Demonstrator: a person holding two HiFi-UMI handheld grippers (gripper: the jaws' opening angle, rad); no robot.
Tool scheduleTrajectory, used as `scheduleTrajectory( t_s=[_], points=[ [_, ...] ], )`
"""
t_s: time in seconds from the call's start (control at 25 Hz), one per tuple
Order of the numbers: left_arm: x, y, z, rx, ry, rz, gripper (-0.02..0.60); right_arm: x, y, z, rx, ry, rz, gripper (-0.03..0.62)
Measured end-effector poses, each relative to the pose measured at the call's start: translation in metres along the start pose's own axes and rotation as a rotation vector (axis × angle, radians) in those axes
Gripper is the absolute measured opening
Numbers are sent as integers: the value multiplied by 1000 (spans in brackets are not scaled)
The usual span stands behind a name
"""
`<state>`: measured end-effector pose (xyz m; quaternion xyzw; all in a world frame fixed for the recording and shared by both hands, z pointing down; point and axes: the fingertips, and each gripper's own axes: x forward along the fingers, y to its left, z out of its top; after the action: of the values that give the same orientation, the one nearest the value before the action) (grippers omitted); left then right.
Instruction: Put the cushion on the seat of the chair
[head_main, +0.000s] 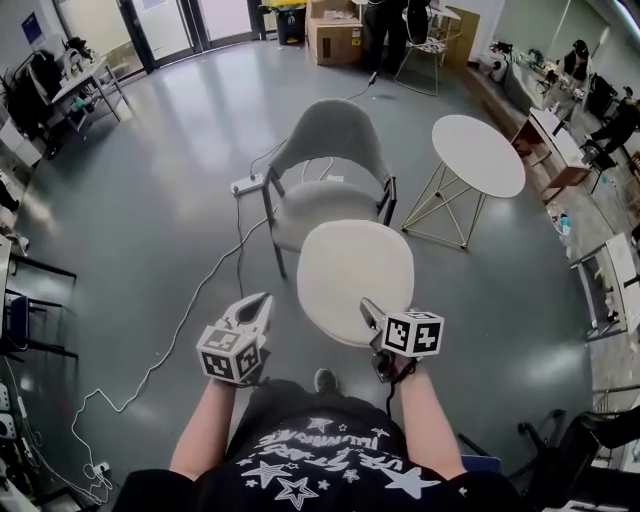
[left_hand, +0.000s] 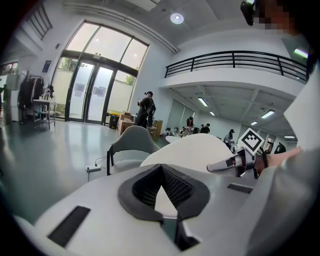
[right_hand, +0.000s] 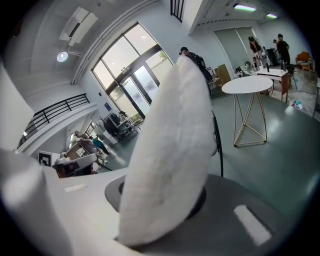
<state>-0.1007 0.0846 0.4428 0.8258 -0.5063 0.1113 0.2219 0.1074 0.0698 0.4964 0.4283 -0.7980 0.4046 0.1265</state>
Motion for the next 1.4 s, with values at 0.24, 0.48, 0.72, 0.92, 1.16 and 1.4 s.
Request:
scheduleTrajectory(
  t_s=[0.24, 0.48, 0.72, 0.92, 1.16, 1.4],
  points=[
    [18, 17, 25, -41, -28, 38, 9, 14, -17, 7, 47, 20, 21, 64],
    [48, 34, 25, -46, 0, 46, 9, 28, -38, 20, 74, 33, -15, 64],
    [82, 54, 26, -48, 34, 6, 9, 49, -49, 38, 94, 38, -58, 64],
    [108, 78, 40, -65, 37, -12, 9, 74, -53, 61, 96, 50, -76, 64],
    [139, 118, 52, -84, 49, -8, 9, 121, -58, 89, 96, 85, -93, 64],
    [166, 174, 67, -116, 71, 1, 9, 176, -57, 119, 99, 125, -119, 64]
  ],
)
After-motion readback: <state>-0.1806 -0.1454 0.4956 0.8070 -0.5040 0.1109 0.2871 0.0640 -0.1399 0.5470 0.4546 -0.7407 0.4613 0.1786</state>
